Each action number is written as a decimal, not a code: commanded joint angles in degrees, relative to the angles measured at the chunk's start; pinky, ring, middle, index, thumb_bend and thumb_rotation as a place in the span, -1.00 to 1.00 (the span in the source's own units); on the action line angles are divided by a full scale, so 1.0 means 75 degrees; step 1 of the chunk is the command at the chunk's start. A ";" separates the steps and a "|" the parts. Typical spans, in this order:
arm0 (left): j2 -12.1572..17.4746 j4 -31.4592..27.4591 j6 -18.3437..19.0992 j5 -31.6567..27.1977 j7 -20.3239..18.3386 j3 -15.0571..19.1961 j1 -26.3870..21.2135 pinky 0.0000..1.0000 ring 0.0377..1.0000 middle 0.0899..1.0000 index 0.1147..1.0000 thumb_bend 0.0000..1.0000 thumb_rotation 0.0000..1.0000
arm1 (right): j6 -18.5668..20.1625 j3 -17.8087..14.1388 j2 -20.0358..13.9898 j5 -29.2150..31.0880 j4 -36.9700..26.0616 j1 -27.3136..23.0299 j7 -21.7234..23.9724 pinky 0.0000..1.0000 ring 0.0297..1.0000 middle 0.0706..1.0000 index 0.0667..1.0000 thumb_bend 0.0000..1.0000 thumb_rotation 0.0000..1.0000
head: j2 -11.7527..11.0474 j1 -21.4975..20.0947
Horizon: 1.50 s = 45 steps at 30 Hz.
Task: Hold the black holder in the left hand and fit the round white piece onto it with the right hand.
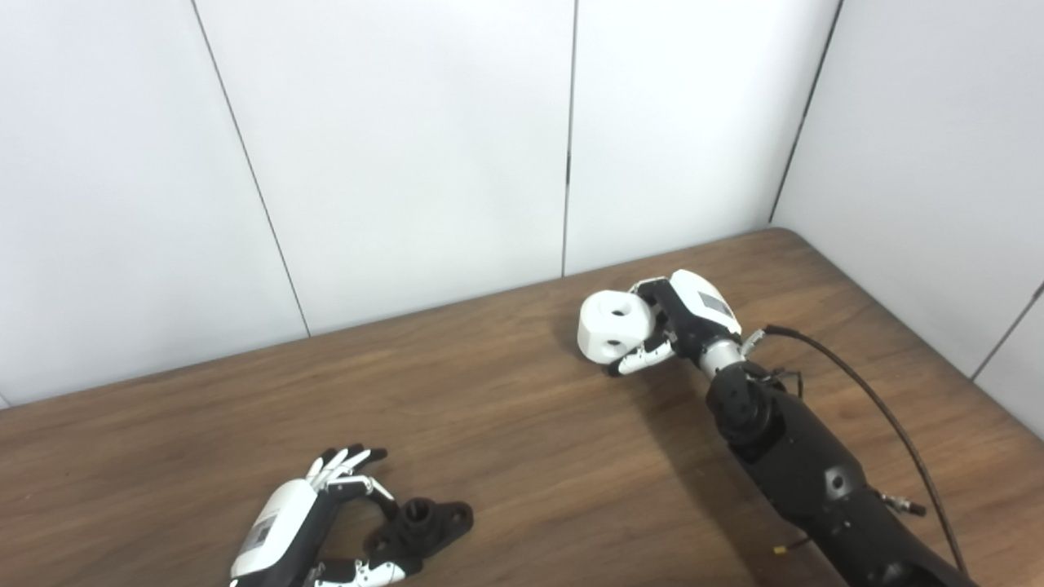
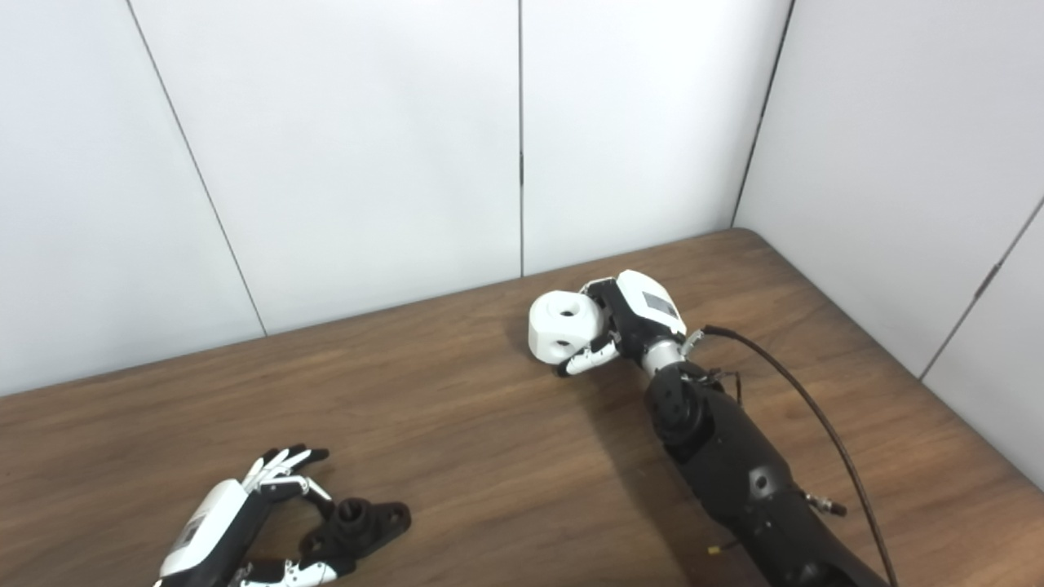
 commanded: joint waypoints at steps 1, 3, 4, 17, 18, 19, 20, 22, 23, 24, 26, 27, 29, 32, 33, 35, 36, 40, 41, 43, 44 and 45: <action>0.0213 0.0409 0.0403 0.0137 -0.0696 -0.0240 0.0616 1.00 0.94 0.78 -0.16 0.04 -0.91 | 0.0062 -0.0050 0.0002 0.0001 -0.0363 -0.0054 0.0123 0.29 0.48 0.44 -0.11 0.04 -0.74 | 0.0013 0.0029; 0.0231 0.0439 0.0373 0.0153 -0.0681 -0.0237 0.0599 1.00 0.94 0.78 -0.16 0.04 -0.91 | 0.0092 -0.0097 0.0016 0.0024 -0.0684 -0.0050 0.0170 0.30 0.48 0.44 -0.11 0.04 -0.74 | 0.0050 0.0119; 0.0236 0.0454 0.0366 0.0172 -0.0672 -0.0240 0.0589 1.00 0.94 0.78 -0.16 0.04 -0.91 | 0.0098 -0.0121 0.0018 0.0021 -0.0840 -0.0053 0.0187 0.29 0.48 0.45 -0.11 0.04 -0.74 | 0.0050 0.0119; 0.0108 0.0616 0.0462 0.0323 -0.0595 -0.0273 0.0459 1.00 0.95 0.79 -0.16 0.04 -0.90 | 0.0311 -0.0709 -0.0011 0.0453 -0.3435 -0.0172 0.1070 0.45 0.55 0.45 -0.11 0.04 -0.74 | 0.0256 0.0906; 0.0093 0.0620 0.0457 0.0332 -0.0580 -0.0272 0.0452 1.00 0.95 0.79 -0.16 0.04 -0.90 | 0.0375 -0.0702 -0.0012 0.0424 -0.3606 -0.0164 0.1172 0.45 0.54 0.45 -0.11 0.04 -0.74 | 0.0269 0.0982; 0.0081 0.0629 0.0435 0.0335 -0.0556 -0.0266 0.0449 1.00 0.95 0.79 -0.16 0.04 -0.90 | 0.0431 -0.0673 -0.0010 0.0382 -0.3792 -0.0148 0.1282 0.44 0.54 0.45 -0.11 0.04 -0.74 | 0.0269 0.0982; 0.0068 0.0629 0.0428 0.0341 -0.0537 -0.0263 0.0447 1.00 0.95 0.78 -0.16 0.04 -0.90 | 0.0480 -0.0654 -0.0003 0.0347 -0.3955 -0.0128 0.1385 0.42 0.53 0.45 -0.11 0.04 -0.74 | 0.0299 0.1060; 0.0040 0.0606 0.0456 0.0350 -0.0533 -0.0260 0.0447 1.00 0.94 0.78 -0.16 0.04 -0.90 | 0.0502 -0.0610 0.0039 0.0316 -0.4199 -0.0086 0.1536 0.39 0.51 0.44 -0.11 0.04 -0.74 | 0.0339 0.1189; 0.0026 0.0585 0.0490 0.0354 -0.0550 -0.0261 0.0446 1.00 0.95 0.78 -0.16 0.04 -0.90 | 0.0462 -0.0593 0.0068 0.0347 -0.4274 -0.0061 0.1597 0.38 0.51 0.43 -0.11 0.04 -0.74 | 0.0368 0.1269; 0.0013 0.0563 0.0533 0.0370 -0.0568 -0.0265 0.0446 1.00 0.95 0.78 -0.16 0.04 -0.90 | 0.0435 -0.0578 0.0086 0.0371 -0.4343 -0.0037 0.1663 0.38 0.51 0.43 -0.11 0.04 -0.75 | 0.0393 0.1350; -0.0010 0.0534 0.0599 0.0393 -0.0594 -0.0266 0.0443 1.00 0.95 0.78 -0.16 0.04 -0.90 | 0.0440 -0.0519 0.0130 0.0403 -0.4512 0.0014 0.1808 0.36 0.51 0.43 -0.11 0.04 -0.74 | 0.0420 0.1422; -0.0025 0.0510 0.0639 0.0407 -0.0611 -0.0266 0.0440 1.00 0.95 0.78 -0.16 0.04 -0.90 | 0.0440 -0.0478 0.0142 0.0399 -0.4597 0.0040 0.1880 0.35 0.51 0.43 -0.11 0.04 -0.74 | 0.0452 0.1502; -0.0052 0.0476 0.0693 0.0451 -0.0624 -0.0271 0.0434 1.00 0.95 0.78 -0.16 0.05 -0.90 | 0.0443 -0.0367 0.0149 0.0331 -0.4767 0.0093 0.2034 0.33 0.50 0.43 -0.11 0.04 -0.74 | 0.0475 0.1604; -0.0096 0.0493 0.0730 0.0479 -0.0622 -0.0272 0.0415 1.00 0.96 0.78 -0.16 0.05 -0.89 | 0.0397 -0.0211 0.0195 0.0342 -0.4985 0.0164 0.2234 0.26 0.46 0.43 -0.11 0.03 -0.74 | 0.0529 0.1688; -0.0113 0.0483 0.0764 0.0478 -0.0643 -0.0270 0.0413 1.00 0.96 0.78 -0.16 0.05 -0.89 | 0.0336 -0.0156 0.0221 0.0373 -0.5036 0.0187 0.2284 0.23 0.45 0.43 -0.11 0.03 -0.75 | 0.0547 0.1730; -0.0137 0.0459 0.0806 0.0490 -0.0681 -0.0276 0.0407 1.00 0.97 0.79 -0.16 0.05 -0.89 | 0.0221 -0.0018 0.0252 0.0352 -0.5118 0.0226 0.2374 0.20 0.43 0.42 -0.11 0.04 -0.75 | 0.0575 0.1774; -0.0149 0.0458 0.0804 0.0507 -0.0680 -0.0283 0.0402 1.00 0.97 0.79 -0.16 0.05 -0.89 | 0.0183 0.0050 0.0265 0.0344 -0.5155 0.0243 0.2419 0.19 0.43 0.42 -0.11 0.04 -0.75 | 0.0597 0.1799; -0.0206 0.0494 0.0776 0.0509 -0.0667 -0.0299 0.0390 1.00 0.98 0.78 -0.16 0.05 -0.89 | 0.0215 0.0299 0.0427 0.0394 -0.5293 0.0321 0.2626 0.19 0.45 0.42 -0.11 0.04 -0.74 | 0.0618 0.1868; -0.0221 0.0500 0.0776 0.0510 -0.0665 -0.0302 0.0385 1.00 0.98 0.79 -0.16 0.05 -0.89 | 0.0183 0.0367 0.0478 0.0355 -0.5294 0.0334 0.2656 0.18 0.44 0.41 -0.11 0.04 -0.74 | 0.0633 0.1891; -0.0245 0.0498 0.0782 0.0530 -0.0656 -0.0311 0.0380 1.00 0.98 0.79 -0.16 0.05 -0.89 | 0.0159 0.0478 0.0582 0.0335 -0.5301 0.0362 0.2724 0.18 0.44 0.41 -0.11 0.04 -0.74 | 0.0643 0.1915; -0.0260 0.0508 0.0776 0.0526 -0.0648 -0.0309 0.0375 1.00 0.98 0.79 -0.16 0.05 -0.89 | 0.0157 0.0549 0.0637 0.0331 -0.5308 0.0375 0.2775 0.21 0.45 0.42 -0.11 0.04 -0.74 | 0.0648 0.1940; -0.0276 0.0513 0.0783 0.0521 -0.0648 -0.0307 0.0371 1.00 0.98 0.79 -0.16 0.05 -0.89 | 0.0155 0.0605 0.0679 0.0329 -0.5314 0.0385 0.2822 0.22 0.45 0.42 -0.11 0.04 -0.74 | 0.0673 0.1963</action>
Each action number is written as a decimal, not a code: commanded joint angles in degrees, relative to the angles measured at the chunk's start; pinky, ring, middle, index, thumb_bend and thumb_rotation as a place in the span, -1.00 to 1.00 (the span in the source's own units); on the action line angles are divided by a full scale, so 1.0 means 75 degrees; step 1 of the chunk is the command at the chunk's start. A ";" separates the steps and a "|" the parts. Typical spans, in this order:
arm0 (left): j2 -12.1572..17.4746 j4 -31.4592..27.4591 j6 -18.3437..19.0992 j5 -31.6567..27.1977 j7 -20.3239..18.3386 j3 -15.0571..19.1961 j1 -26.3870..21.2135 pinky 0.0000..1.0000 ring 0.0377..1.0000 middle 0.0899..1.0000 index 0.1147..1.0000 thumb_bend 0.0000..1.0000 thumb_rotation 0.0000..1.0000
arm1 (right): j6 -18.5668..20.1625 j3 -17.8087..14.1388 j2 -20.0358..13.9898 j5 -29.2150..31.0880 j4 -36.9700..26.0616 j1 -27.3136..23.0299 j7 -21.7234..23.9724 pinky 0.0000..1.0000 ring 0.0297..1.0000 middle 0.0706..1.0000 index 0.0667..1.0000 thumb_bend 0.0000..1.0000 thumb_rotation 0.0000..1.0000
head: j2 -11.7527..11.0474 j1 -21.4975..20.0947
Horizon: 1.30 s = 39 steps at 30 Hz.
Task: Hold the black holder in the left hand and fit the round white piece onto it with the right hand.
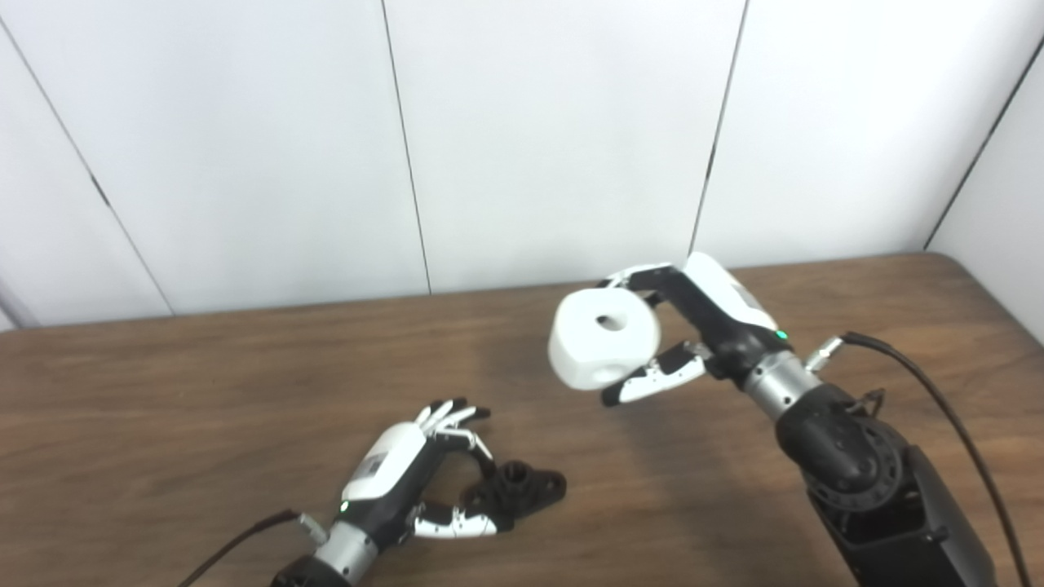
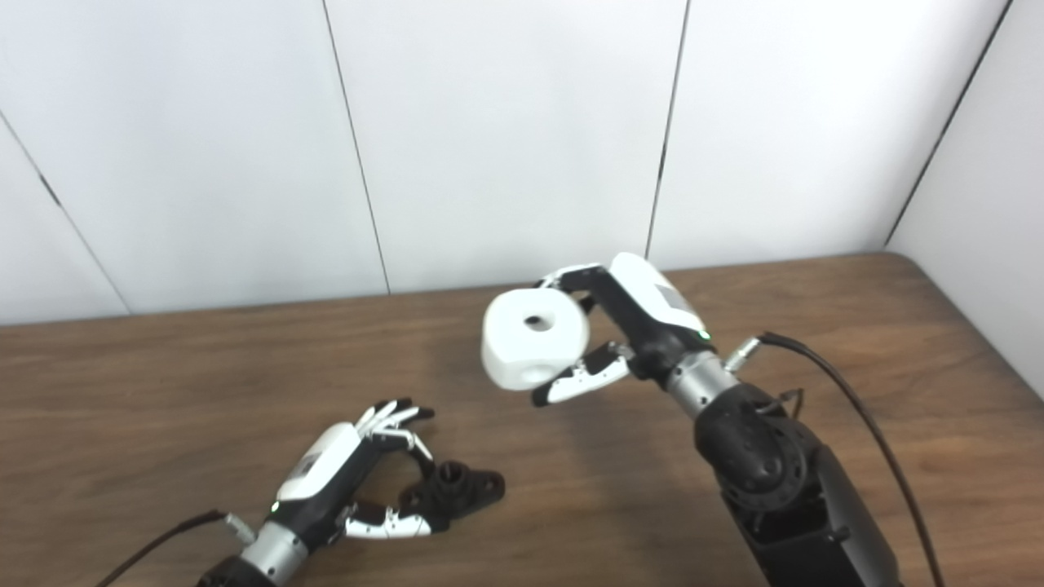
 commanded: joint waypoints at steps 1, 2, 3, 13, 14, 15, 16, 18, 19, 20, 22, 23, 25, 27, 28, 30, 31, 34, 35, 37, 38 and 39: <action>-0.0046 0.0525 0.0616 0.0224 -0.0629 -0.0299 0.0419 1.00 0.98 0.79 -0.16 0.05 -0.89 | -0.0291 0.0049 0.0047 -0.0018 -0.0252 -0.0184 0.0013 0.23 0.45 0.42 -0.11 0.04 -0.74 | 0.0011 0.0008; -0.0059 0.0558 0.0573 0.0217 -0.0599 -0.0296 0.0413 1.00 0.98 0.79 -0.16 0.05 -0.89 | -0.0289 0.0091 0.0090 -0.0028 -0.0254 -0.0172 0.0045 0.23 0.45 0.42 -0.11 0.04 -0.74 | 0.0020 0.0030; -0.0072 0.0572 0.0557 0.0213 -0.0583 -0.0294 0.0412 1.00 0.97 0.78 -0.17 0.05 -0.89 | -0.0280 0.0136 0.0132 -0.0040 -0.0250 -0.0160 0.0086 0.23 0.44 0.42 -0.11 0.04 -0.75 | 0.0024 0.0052; -0.0138 0.0593 0.0459 0.0248 -0.0493 -0.0306 0.0425 1.00 0.96 0.77 -0.17 0.05 -0.89 | -0.0204 0.0533 0.0307 -0.0219 -0.0290 -0.0116 0.0482 0.23 0.45 0.42 -0.11 0.04 -0.74 | 0.0151 0.0205; -0.0144 0.0584 0.0475 0.0252 -0.0502 -0.0309 0.0425 1.00 0.96 0.77 -0.17 0.05 -0.89 | -0.0189 0.0565 0.0314 -0.0251 -0.0302 -0.0117 0.0529 0.23 0.46 0.43 -0.11 0.04 -0.75 | 0.0169 0.0219; -0.0149 0.0580 0.0488 0.0250 -0.0511 -0.0309 0.0423 1.00 0.96 0.77 -0.17 0.05 -0.89 | -0.0194 0.0592 0.0319 -0.0281 -0.0304 -0.0120 0.0564 0.24 0.46 0.43 -0.11 0.04 -0.74 | 0.0169 0.0219; -0.0154 0.0578 0.0497 0.0247 -0.0516 -0.0307 0.0421 1.00 0.96 0.77 -0.17 0.05 -0.89 | -0.0233 0.0619 0.0319 -0.0293 -0.0291 -0.0124 0.0590 0.23 0.45 0.43 -0.11 0.04 -0.74 | 0.0169 0.0219; -0.0160 0.0571 0.0502 0.0249 -0.0522 -0.0308 0.0417 1.00 0.96 0.78 -0.17 0.05 -0.89 | -0.0270 0.0665 0.0323 -0.0302 -0.0282 -0.0134 0.0641 0.23 0.44 0.43 -0.11 0.04 -0.74 | 0.0206 0.0244; -0.0162 0.0567 0.0516 0.0243 -0.0537 -0.0307 0.0414 1.00 0.96 0.78 -0.16 0.05 -0.89 | -0.0298 0.0693 0.0326 -0.0313 -0.0268 -0.0140 0.0657 0.23 0.44 0.42 -0.11 0.04 -0.74 | 0.0206 0.0244; -0.0166 0.0559 0.0532 0.0238 -0.0549 -0.0305 0.0412 1.00 0.96 0.78 -0.16 0.05 -0.89 | -0.0310 0.0717 0.0324 -0.0336 -0.0262 -0.0146 0.0679 0.24 0.43 0.42 -0.11 0.04 -0.74 | 0.0238 0.0249; -0.0163 0.0530 0.0593 0.0250 -0.0590 -0.0310 0.0405 1.00 0.96 0.78 -0.16 0.05 -0.89 | -0.0339 0.0772 0.0320 -0.0400 -0.0238 -0.0158 0.0723 0.26 0.44 0.42 -0.11 0.04 -0.74 | 0.0238 0.0249; -0.0162 0.0504 0.0622 0.0245 -0.0612 -0.0308 0.0406 1.00 0.96 0.79 -0.16 0.05 -0.89 | -0.0366 0.0808 0.0310 -0.0457 -0.0226 -0.0166 0.0737 0.26 0.44 0.42 -0.11 0.04 -0.74 | 0.0264 0.0258; -0.0160 0.0444 0.0691 0.0235 -0.0659 -0.0307 0.0411 1.00 0.97 0.79 -0.16 0.05 -0.89 | -0.0389 0.0859 0.0311 -0.0543 -0.0207 -0.0166 0.0765 0.27 0.44 0.42 -0.12 0.05 -0.74 | 0.0264 0.0258; -0.0162 0.0418 0.0717 0.0218 -0.0672 -0.0304 0.0413 1.00 0.97 0.79 -0.16 0.05 -0.89 | -0.0415 0.0898 0.0307 -0.0572 -0.0179 -0.0157 0.0801 0.28 0.45 0.42 -0.12 0.05 -0.74 | 0.0283 0.0264; -0.0163 0.0417 0.0714 0.0224 -0.0665 -0.0309 0.0411 1.00 0.97 0.79 -0.16 0.05 -0.89 | -0.0435 0.0912 0.0296 -0.0584 -0.0167 -0.0152 0.0818 0.29 0.46 0.43 -0.12 0.05 -0.74 | 0.0297 0.0262; -0.0162 0.0435 0.0674 0.0238 -0.0636 -0.0317 0.0405 1.00 0.96 0.79 -0.16 0.05 -0.89 | -0.0555 0.0926 0.0285 -0.0552 -0.0071 -0.0137 0.0813 0.29 0.46 0.43 -0.12 0.05 -0.74 | 0.0297 0.0262; -0.0165 0.0434 0.0664 0.0237 -0.0631 -0.0318 0.0406 1.00 0.96 0.78 -0.16 0.05 -0.89 | -0.0619 0.0927 0.0284 -0.0530 -0.0024 -0.0128 0.0807 0.28 0.47 0.43 -0.12 0.05 -0.74 | 0.0314 0.0274; -0.0184 0.0405 0.0687 0.0254 -0.0626 -0.0325 0.0416 1.00 0.96 0.78 -0.17 0.05 -0.89 | -0.0806 0.0950 0.0282 -0.0536 0.0113 -0.0105 0.0789 0.28 0.47 0.41 -0.12 0.05 -0.74 | 0.0323 0.0297; -0.0191 0.0383 0.0707 0.0262 -0.0633 -0.0329 0.0421 1.00 0.96 0.78 -0.17 0.05 -0.89 | -0.0815 0.0966 0.0286 -0.0566 0.0142 -0.0098 0.0805 0.28 0.47 0.40 -0.12 0.05 -0.74 | 0.0339 0.0315; -0.0201 0.0350 0.0742 0.0275 -0.0648 -0.0336 0.0427 1.00 0.96 0.78 -0.16 0.05 -0.89 | -0.0801 0.0988 0.0293 -0.0613 0.0163 -0.0086 0.0832 0.26 0.45 0.40 -0.12 0.05 -0.74 | 0.0355 0.0328; -0.0207 0.0349 0.0737 0.0265 -0.0648 -0.0336 0.0432 1.00 0.96 0.78 -0.16 0.05 -0.89 | -0.0813 0.0997 0.0300 -0.0623 0.0174 -0.0078 0.0826 0.25 0.44 0.40 -0.12 0.05 -0.74 | 0.0360 0.0340; -0.0212 0.0369 0.0688 0.0254 -0.0622 -0.0335 0.0433 1.00 0.96 0.78 -0.17 0.05 -0.89 | -0.0797 0.1025 0.0299 -0.0682 0.0174 -0.0078 0.0839 0.23 0.43 0.39 -0.12 0.05 -0.74 | 0.0360 0.0340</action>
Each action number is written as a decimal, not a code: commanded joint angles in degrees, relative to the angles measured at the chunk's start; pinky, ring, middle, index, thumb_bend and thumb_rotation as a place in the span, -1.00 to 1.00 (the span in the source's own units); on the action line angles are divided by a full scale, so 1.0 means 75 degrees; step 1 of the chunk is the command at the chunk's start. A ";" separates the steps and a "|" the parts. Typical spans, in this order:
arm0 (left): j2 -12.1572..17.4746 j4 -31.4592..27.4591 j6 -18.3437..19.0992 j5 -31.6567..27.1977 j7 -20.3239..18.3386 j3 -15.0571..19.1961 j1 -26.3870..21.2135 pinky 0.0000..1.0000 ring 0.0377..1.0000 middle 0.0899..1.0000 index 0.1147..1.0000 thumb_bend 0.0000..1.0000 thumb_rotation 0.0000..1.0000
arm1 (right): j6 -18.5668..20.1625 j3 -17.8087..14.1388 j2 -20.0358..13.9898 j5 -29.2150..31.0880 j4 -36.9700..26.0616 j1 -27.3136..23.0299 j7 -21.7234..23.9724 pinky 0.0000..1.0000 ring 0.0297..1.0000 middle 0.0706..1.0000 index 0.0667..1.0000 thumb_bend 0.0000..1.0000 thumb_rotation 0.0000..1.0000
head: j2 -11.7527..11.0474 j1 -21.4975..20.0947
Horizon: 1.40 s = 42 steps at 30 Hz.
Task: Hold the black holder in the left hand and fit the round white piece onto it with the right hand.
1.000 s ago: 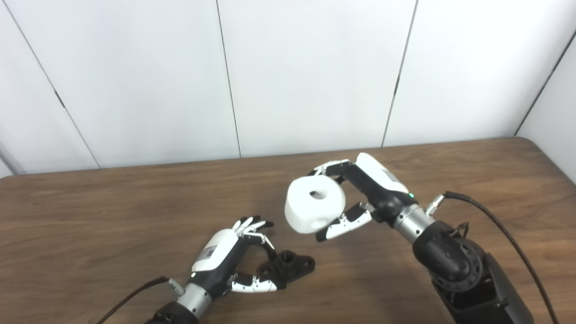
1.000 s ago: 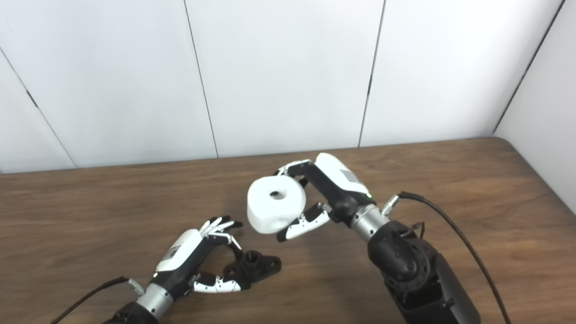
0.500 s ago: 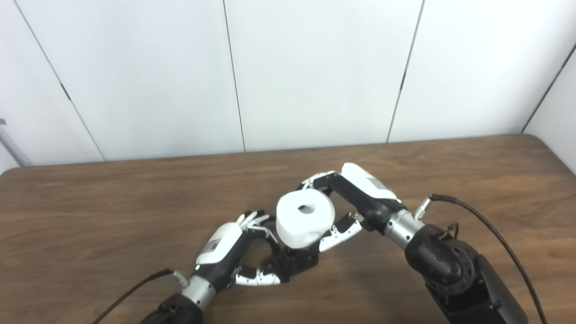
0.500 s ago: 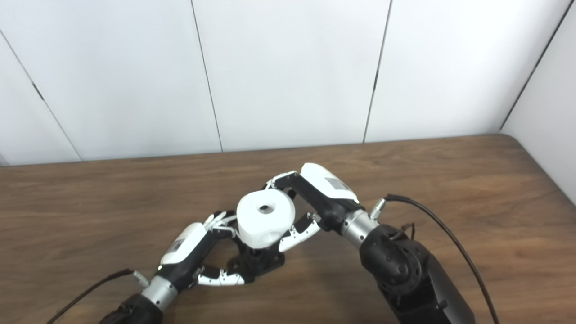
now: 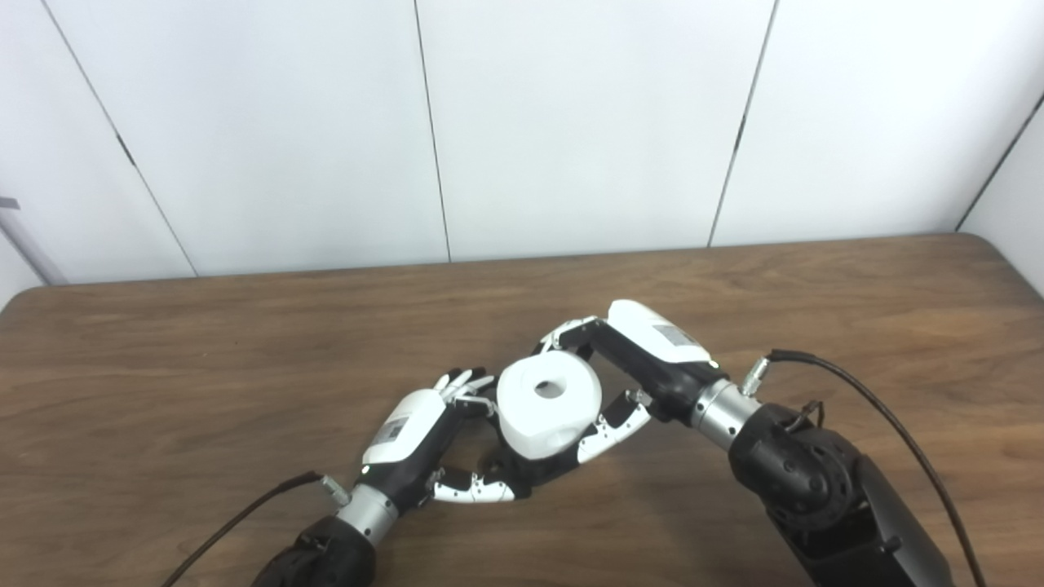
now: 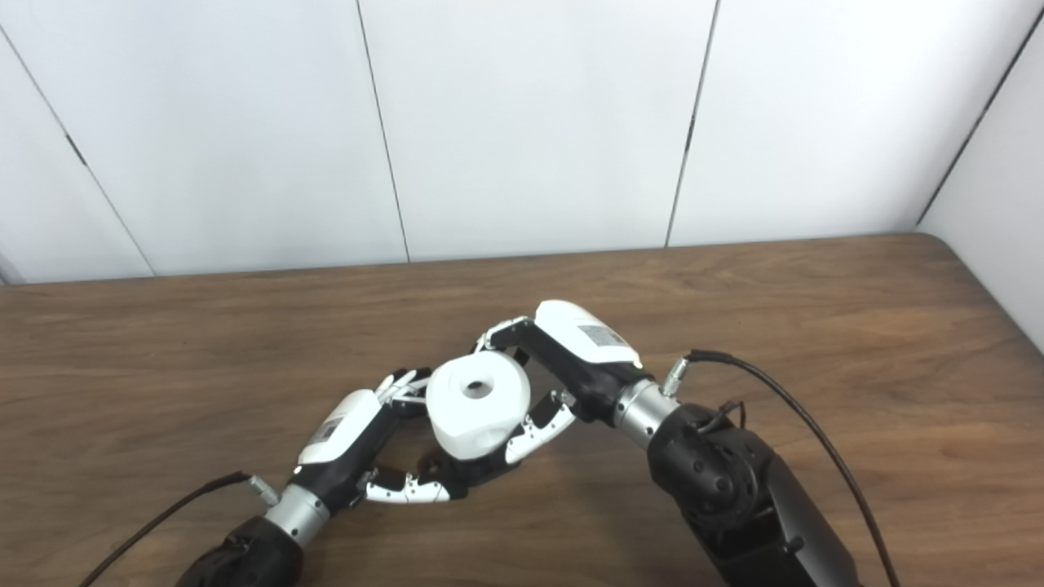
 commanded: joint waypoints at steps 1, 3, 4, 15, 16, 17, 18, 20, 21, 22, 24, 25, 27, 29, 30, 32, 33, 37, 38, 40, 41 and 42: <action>-0.0078 0.0425 0.0473 0.0157 -0.0610 -0.0332 0.0426 1.00 0.95 0.78 -0.17 0.05 -0.89 | -0.0255 -0.0020 0.0007 -0.0091 -0.0083 -0.0189 -0.0050 0.22 0.42 0.39 -0.12 0.04 -0.74 | 0.0009 0.0000; -0.0081 0.0421 0.0487 0.0136 -0.0637 -0.0331 0.0426 1.00 0.96 0.78 -0.17 0.05 -0.89 | -0.0192 0.0023 0.0016 -0.0176 -0.0060 -0.0201 -0.0015 0.22 0.42 0.40 -0.12 0.04 -0.74 | 0.0009 0.0000; -0.0080 0.0389 0.0523 0.0135 -0.0663 -0.0332 0.0434 1.00 0.96 0.78 -0.17 0.05 -0.89 | -0.0178 0.0029 0.0023 -0.0192 -0.0056 -0.0199 -0.0005 0.23 0.42 0.40 -0.12 0.04 -0.74 | 0.0028 0.0000; -0.0051 0.0116 0.0780 0.0112 -0.0789 -0.0401 0.0490 1.00 0.97 0.79 -0.17 0.05 -0.89 | -0.0221 0.0130 0.0186 -0.0303 0.0513 -0.0237 -0.0053 0.25 0.43 0.44 -0.11 0.04 -0.74 | 0.0075 0.0016; -0.0051 0.0116 0.0760 0.0115 -0.0771 -0.0405 0.0492 1.00 0.97 0.79 -0.17 0.05 -0.89 | -0.0210 0.0137 0.0220 -0.0299 0.0585 -0.0239 -0.0071 0.26 0.43 0.44 -0.11 0.04 -0.74 | 0.0075 0.0016; -0.0055 0.0126 0.0737 0.0110 -0.0750 -0.0403 0.0493 1.00 0.97 0.79 -0.17 0.05 -0.89 | -0.0205 0.0150 0.0243 -0.0305 0.0642 -0.0243 -0.0082 0.26 0.43 0.44 -0.11 0.04 -0.74 | 0.0075 0.0016; -0.0056 0.0123 0.0715 0.0106 -0.0737 -0.0405 0.0499 1.00 0.97 0.79 -0.17 0.05 -0.89 | -0.0218 0.0164 0.0258 -0.0315 0.0689 -0.0240 -0.0102 0.26 0.42 0.44 -0.11 0.04 -0.74 | 0.0105 0.0035; -0.0054 0.0114 0.0708 0.0116 -0.0733 -0.0412 0.0504 1.00 0.96 0.79 -0.17 0.05 -0.89 | -0.0296 0.0181 0.0277 -0.0304 0.0783 -0.0236 -0.0144 0.26 0.41 0.43 -0.11 0.04 -0.74 | 0.0105 0.0035; -0.0052 0.0113 0.0708 0.0119 -0.0732 -0.0414 0.0505 1.00 0.97 0.79 -0.17 0.05 -0.89 | -0.0351 0.0184 0.0283 -0.0286 0.0837 -0.0237 -0.0160 0.27 0.42 0.43 -0.11 0.04 -0.74 | 0.0105 0.0035; -0.0052 0.0115 0.0708 0.0120 -0.0730 -0.0414 0.0505 1.00 0.97 0.79 -0.17 0.05 -0.89 | -0.0391 0.0184 0.0287 -0.0271 0.0875 -0.0239 -0.0170 0.27 0.42 0.43 -0.11 0.04 -0.74 | 0.0105 0.0035; -0.0053 0.0046 0.0784 0.0118 -0.0766 -0.0410 0.0527 1.00 0.97 0.79 -0.17 0.05 -0.89 | -0.0419 0.0210 0.0278 -0.0274 0.0950 -0.0250 -0.0150 0.30 0.44 0.44 -0.11 0.04 -0.74 | 0.0138 0.0059; -0.0052 0.0024 0.0804 0.0117 -0.0776 -0.0410 0.0532 1.00 0.97 0.79 -0.17 0.05 -0.89 | -0.0433 0.0220 0.0274 -0.0278 0.0978 -0.0254 -0.0147 0.32 0.45 0.44 -0.11 0.04 -0.74 | 0.0138 0.0059; -0.0043 -0.0061 0.0871 0.0124 -0.0808 -0.0415 0.0557 1.00 0.98 0.79 -0.17 0.05 -0.89 | -0.0521 0.0253 0.0254 -0.0310 0.1020 -0.0247 -0.0168 0.34 0.45 0.43 -0.11 0.04 -0.74 | 0.0189 0.0097; -0.0033 -0.0098 0.0883 0.0129 -0.0803 -0.0425 0.0569 1.00 0.98 0.80 -0.17 0.05 -0.89 | -0.0560 0.0278 0.0240 -0.0346 0.1035 -0.0237 -0.0174 0.34 0.45 0.42 -0.11 0.04 -0.74 | 0.0204 0.0110; -0.0028 -0.0092 0.0855 0.0120 -0.0782 -0.0425 0.0572 1.00 0.98 0.80 -0.17 0.05 -0.89 | -0.0577 0.0291 0.0231 -0.0367 0.1059 -0.0232 -0.0186 0.35 0.45 0.42 -0.11 0.04 -0.74 | 0.0218 0.0112; -0.0019 -0.0096 0.0831 0.0105 -0.0763 -0.0422 0.0582 1.00 0.97 0.79 -0.17 0.05 -0.89 | -0.0593 0.0316 0.0211 -0.0403 0.1092 -0.0227 -0.0200 0.35 0.45 0.41 -0.11 0.04 -0.74 | 0.0238 0.0101; -0.0014 -0.0105 0.0837 0.0100 -0.0768 -0.0420 0.0586 1.00 0.97 0.79 -0.17 0.05 -0.89 | -0.0578 0.0328 0.0198 -0.0419 0.1099 -0.0230 -0.0187 0.35 0.44 0.41 -0.11 0.04 -0.74 | 0.0246 0.0099; 0.0024 -0.0179 0.0934 0.0104 -0.0831 -0.0411 0.0599 1.00 0.97 0.79 -0.17 0.05 -0.89 | -0.0468 0.0345 0.0080 -0.0394 0.1037 -0.0271 -0.0011 0.32 0.45 0.41 -0.11 0.04 -0.74 | 0.0295 0.0071; 0.0034 -0.0199 0.0961 0.0103 -0.0847 -0.0411 0.0601 1.00 0.97 0.79 -0.17 0.05 -0.89 | -0.0468 0.0351 0.0033 -0.0391 0.1006 -0.0286 0.0035 0.31 0.45 0.41 -0.11 0.04 -0.74 | 0.0304 0.0066; 0.0046 -0.0220 0.0981 0.0090 -0.0849 -0.0406 0.0607 1.00 0.97 0.79 -0.17 0.05 -0.89 | -0.0458 0.0354 -0.0079 -0.0381 0.0899 -0.0309 0.0144 0.30 0.45 0.41 -0.11 0.04 -0.74 | 0.0304 0.0066; 0.0051 -0.0219 0.0975 0.0082 -0.0842 -0.0404 0.0609 1.00 0.97 0.78 -0.17 0.05 -0.89 | -0.0443 0.0340 -0.0132 -0.0352 0.0832 -0.0316 0.0207 0.30 0.46 0.41 -0.11 0.04 -0.74 | 0.0329 0.0062; 0.0059 -0.0197 0.0929 0.0085 -0.0816 -0.0407 0.0606 1.00 0.96 0.78 -0.17 0.05 -0.89 | -0.0420 0.0318 -0.0192 -0.0318 0.0756 -0.0322 0.0289 0.32 0.46 0.41 -0.11 0.04 -0.74 | 0.0329 0.0062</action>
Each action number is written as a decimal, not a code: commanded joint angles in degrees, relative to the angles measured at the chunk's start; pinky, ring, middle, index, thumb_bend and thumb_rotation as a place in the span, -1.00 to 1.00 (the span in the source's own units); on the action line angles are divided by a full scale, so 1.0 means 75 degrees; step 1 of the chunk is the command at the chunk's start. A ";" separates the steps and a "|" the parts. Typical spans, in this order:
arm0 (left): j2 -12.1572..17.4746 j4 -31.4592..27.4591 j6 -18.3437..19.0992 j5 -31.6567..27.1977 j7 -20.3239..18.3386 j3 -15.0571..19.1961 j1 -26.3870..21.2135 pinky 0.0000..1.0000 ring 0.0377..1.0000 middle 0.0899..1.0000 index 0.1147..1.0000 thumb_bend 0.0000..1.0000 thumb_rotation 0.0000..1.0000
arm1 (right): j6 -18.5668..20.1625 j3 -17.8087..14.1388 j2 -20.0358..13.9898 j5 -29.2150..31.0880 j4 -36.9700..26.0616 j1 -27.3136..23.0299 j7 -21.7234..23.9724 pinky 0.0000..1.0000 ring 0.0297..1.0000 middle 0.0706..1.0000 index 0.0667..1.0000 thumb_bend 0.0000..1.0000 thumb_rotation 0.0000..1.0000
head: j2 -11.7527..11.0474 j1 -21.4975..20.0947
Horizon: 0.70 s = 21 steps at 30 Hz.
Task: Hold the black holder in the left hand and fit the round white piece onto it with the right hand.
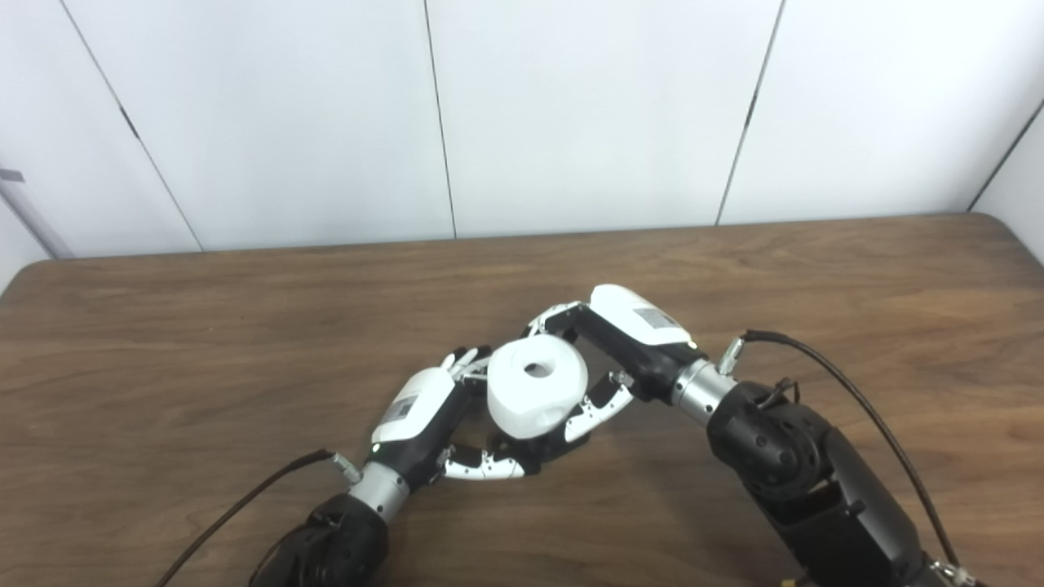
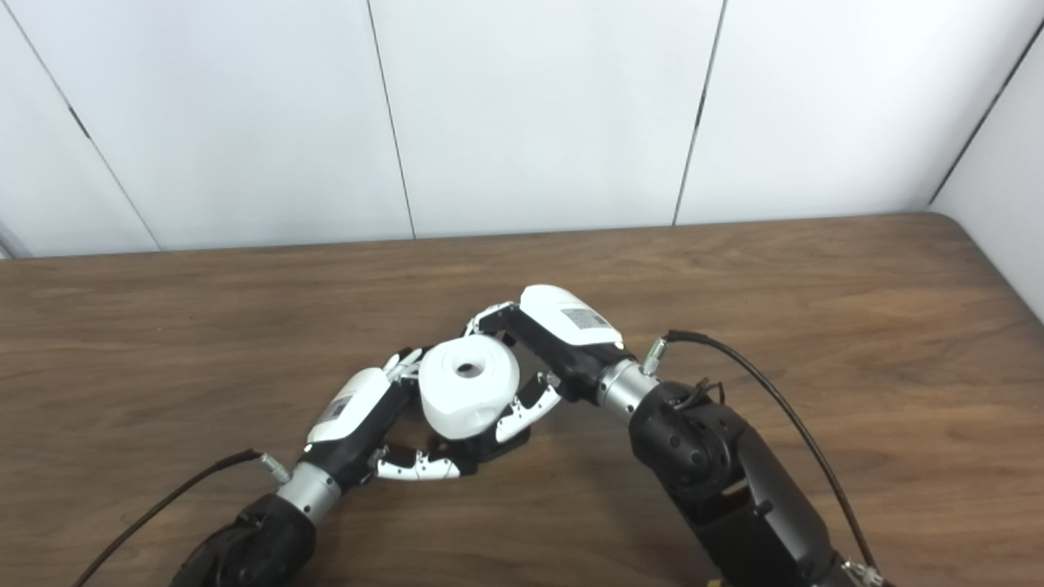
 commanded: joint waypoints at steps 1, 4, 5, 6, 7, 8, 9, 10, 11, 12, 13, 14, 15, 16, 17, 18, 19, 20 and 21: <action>0.0093 0.0275 0.0274 0.0041 -0.0727 -0.0316 0.0452 1.00 0.96 0.78 -0.17 0.05 -0.89 | 0.0115 0.0015 -0.0318 -0.0114 -0.0143 -0.0053 0.0390 0.34 0.47 0.42 -0.11 0.04 -0.74 | 0.0006 -0.0008; 0.0097 0.0302 0.0257 0.0051 -0.0715 -0.0324 0.0439 1.00 0.95 0.77 -0.17 0.05 -0.89 | 0.0132 -0.0034 -0.0461 -0.0073 -0.0307 -0.0077 0.0570 0.36 0.48 0.42 -0.11 0.04 -0.74 | 0.0019 -0.0031; 0.0093 0.0309 0.0266 0.0038 -0.0720 -0.0321 0.0437 1.00 0.95 0.77 -0.17 0.05 -0.89 | 0.0132 -0.0050 -0.0501 -0.0061 -0.0358 -0.0082 0.0601 0.36 0.48 0.42 -0.11 0.04 -0.74 | 0.0019 -0.0031; 0.0090 0.0310 0.0278 0.0024 -0.0731 -0.0319 0.0433 1.00 0.95 0.77 -0.17 0.05 -0.89 | 0.0140 -0.0064 -0.0552 -0.0052 -0.0420 -0.0091 0.0643 0.35 0.47 0.42 -0.11 0.04 -0.74 | 0.0019 -0.0031; 0.0086 0.0320 0.0285 0.0015 -0.0738 -0.0318 0.0426 1.00 0.95 0.77 -0.17 0.05 -0.89 | 0.0143 -0.0071 -0.0599 -0.0048 -0.0473 -0.0104 0.0683 0.34 0.47 0.42 -0.11 0.04 -0.74 | 0.0023 -0.0029; 0.0083 0.0330 0.0284 0.0013 -0.0738 -0.0318 0.0419 1.00 0.95 0.77 -0.17 0.05 -0.89 | 0.0163 -0.0083 -0.0637 -0.0050 -0.0531 -0.0118 0.0730 0.33 0.46 0.42 -0.11 0.04 -0.74 | 0.0023 -0.0029; 0.0082 0.0347 0.0264 0.0012 -0.0729 -0.0320 0.0411 1.00 0.95 0.77 -0.17 0.05 -0.89 | 0.0187 -0.0096 -0.0669 -0.0042 -0.0589 -0.0132 0.0781 0.31 0.46 0.42 -0.11 0.04 -0.73 | 0.0023 -0.0029; 0.0082 0.0364 0.0240 0.0017 -0.0715 -0.0324 0.0405 1.00 0.95 0.77 -0.17 0.05 -0.89 | 0.0203 -0.0108 -0.0688 -0.0039 -0.0634 -0.0143 0.0822 0.30 0.46 0.43 -0.11 0.04 -0.73 | 0.0023 -0.0029; 0.0080 0.0374 0.0223 0.0024 -0.0703 -0.0328 0.0400 1.00 0.95 0.77 -0.17 0.05 -0.89 | 0.0214 -0.0119 -0.0704 -0.0040 -0.0680 -0.0150 0.0856 0.30 0.46 0.43 -0.11 0.04 -0.73 | 0.0030 -0.0017; 0.0078 0.0379 0.0216 0.0027 -0.0698 -0.0331 0.0397 1.00 0.95 0.77 -0.17 0.05 -0.89 | 0.0230 -0.0124 -0.0714 -0.0042 -0.0715 -0.0155 0.0881 0.28 0.45 0.43 -0.11 0.04 -0.73 | 0.0030 -0.0017; 0.0076 0.0370 0.0226 0.0030 -0.0702 -0.0333 0.0398 1.00 0.95 0.77 -0.17 0.05 -0.89 | 0.0247 -0.0132 -0.0718 -0.0043 -0.0746 -0.0153 0.0907 0.28 0.45 0.43 -0.11 0.04 -0.73 | 0.0045 -0.0010; 0.0071 0.0361 0.0249 0.0020 -0.0716 -0.0329 0.0398 1.00 0.95 0.78 -0.17 0.05 -0.89 | 0.0259 -0.0135 -0.0716 -0.0044 -0.0763 -0.0152 0.0927 0.28 0.45 0.43 -0.11 0.04 -0.73 | 0.0045 -0.0010; 0.0066 0.0350 0.0274 0.0012 -0.0727 -0.0325 0.0399 1.00 0.95 0.78 -0.17 0.05 -0.89 | 0.0282 -0.0138 -0.0706 -0.0042 -0.0776 -0.0149 0.0946 0.28 0.45 0.43 -0.11 0.04 -0.74 | 0.0052 -0.0010; 0.0063 0.0340 0.0292 0.0007 -0.0734 -0.0321 0.0401 1.00 0.95 0.78 -0.17 0.05 -0.89 | 0.0299 -0.0141 -0.0695 -0.0043 -0.0783 -0.0146 0.0960 0.30 0.45 0.44 -0.11 0.04 -0.74 | 0.0052 -0.0010; 0.0063 0.0330 0.0301 0.0004 -0.0736 -0.0316 0.0402 1.00 0.95 0.78 -0.17 0.05 -0.89 | 0.0307 -0.0145 -0.0684 -0.0045 -0.0784 -0.0144 0.0966 0.30 0.46 0.44 -0.11 0.04 -0.74 | 0.0052 -0.0010; 0.0061 0.0309 0.0317 0.0001 -0.0741 -0.0313 0.0407 1.00 0.95 0.78 -0.17 0.05 -0.89 | 0.0308 -0.0155 -0.0675 -0.0029 -0.0785 -0.0136 0.0967 0.31 0.46 0.43 -0.11 0.04 -0.74 | 0.0071 0.0001; 0.0059 0.0306 0.0303 0.0007 -0.0724 -0.0311 0.0408 1.00 0.95 0.78 -0.17 0.05 -0.89 | 0.0307 -0.0164 -0.0668 -0.0015 -0.0787 -0.0128 0.0967 0.31 0.46 0.43 -0.11 0.04 -0.74 | 0.0078 0.0004; 0.0055 0.0304 0.0291 0.0016 -0.0708 -0.0312 0.0408 1.00 0.95 0.77 -0.17 0.05 -0.89 | 0.0308 -0.0173 -0.0662 -0.0003 -0.0790 -0.0118 0.0967 0.31 0.46 0.43 -0.11 0.04 -0.74 | 0.0086 0.0005; 0.0049 0.0301 0.0290 0.0016 -0.0702 -0.0311 0.0405 1.00 0.94 0.77 -0.17 0.05 -0.89 | 0.0290 -0.0184 -0.0652 0.0015 -0.0773 -0.0106 0.0948 0.31 0.46 0.43 -0.11 0.04 -0.74 | 0.0085 0.0012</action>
